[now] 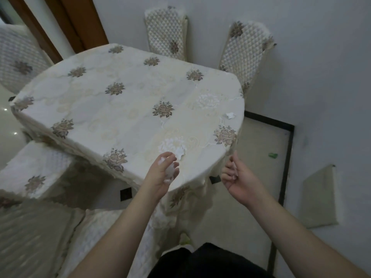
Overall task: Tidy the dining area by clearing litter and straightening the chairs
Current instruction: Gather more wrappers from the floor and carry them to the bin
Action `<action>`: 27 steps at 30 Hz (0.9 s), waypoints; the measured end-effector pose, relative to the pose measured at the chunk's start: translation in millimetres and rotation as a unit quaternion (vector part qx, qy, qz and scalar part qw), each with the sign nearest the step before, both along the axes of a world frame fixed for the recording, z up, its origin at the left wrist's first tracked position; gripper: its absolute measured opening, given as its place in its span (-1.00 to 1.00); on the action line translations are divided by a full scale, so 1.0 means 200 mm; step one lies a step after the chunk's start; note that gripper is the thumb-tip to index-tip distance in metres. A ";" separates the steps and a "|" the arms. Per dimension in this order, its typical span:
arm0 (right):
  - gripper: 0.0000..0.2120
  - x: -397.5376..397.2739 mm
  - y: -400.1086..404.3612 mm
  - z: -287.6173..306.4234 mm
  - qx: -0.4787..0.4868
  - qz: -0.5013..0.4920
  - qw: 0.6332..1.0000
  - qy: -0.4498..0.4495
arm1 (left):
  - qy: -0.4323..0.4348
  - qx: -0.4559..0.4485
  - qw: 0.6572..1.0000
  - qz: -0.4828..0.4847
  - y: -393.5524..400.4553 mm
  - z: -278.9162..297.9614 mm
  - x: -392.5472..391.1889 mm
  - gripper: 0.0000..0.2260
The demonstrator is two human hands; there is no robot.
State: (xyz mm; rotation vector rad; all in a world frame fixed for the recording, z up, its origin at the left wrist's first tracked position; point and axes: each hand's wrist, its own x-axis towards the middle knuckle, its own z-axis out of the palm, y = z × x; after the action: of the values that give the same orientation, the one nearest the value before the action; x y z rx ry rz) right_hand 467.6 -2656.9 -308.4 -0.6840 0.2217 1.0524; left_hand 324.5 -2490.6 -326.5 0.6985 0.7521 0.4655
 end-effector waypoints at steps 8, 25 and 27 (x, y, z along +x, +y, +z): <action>-0.75 0.24 0.29 -0.04 -0.075 -0.020 0.997 0.015 | 0.180 0.066 0.979 -0.069 0.26 -0.19 0.29 -0.86; -0.78 1.03 0.56 -0.30 -0.136 0.074 0.987 -0.048 | 0.504 0.458 0.716 -0.156 0.33 -0.58 0.61 -0.68; -0.79 1.19 0.59 -0.32 -0.199 0.104 0.960 -0.166 | 0.521 0.461 0.703 -0.144 0.33 -0.59 0.64 -0.72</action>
State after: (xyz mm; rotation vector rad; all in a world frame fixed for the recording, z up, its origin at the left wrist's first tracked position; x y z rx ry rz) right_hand 704.8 -2539.4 -372.1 -1.2574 0.0677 1.0837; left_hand 452.3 -2425.2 -445.4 2.1077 1.4476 0.0687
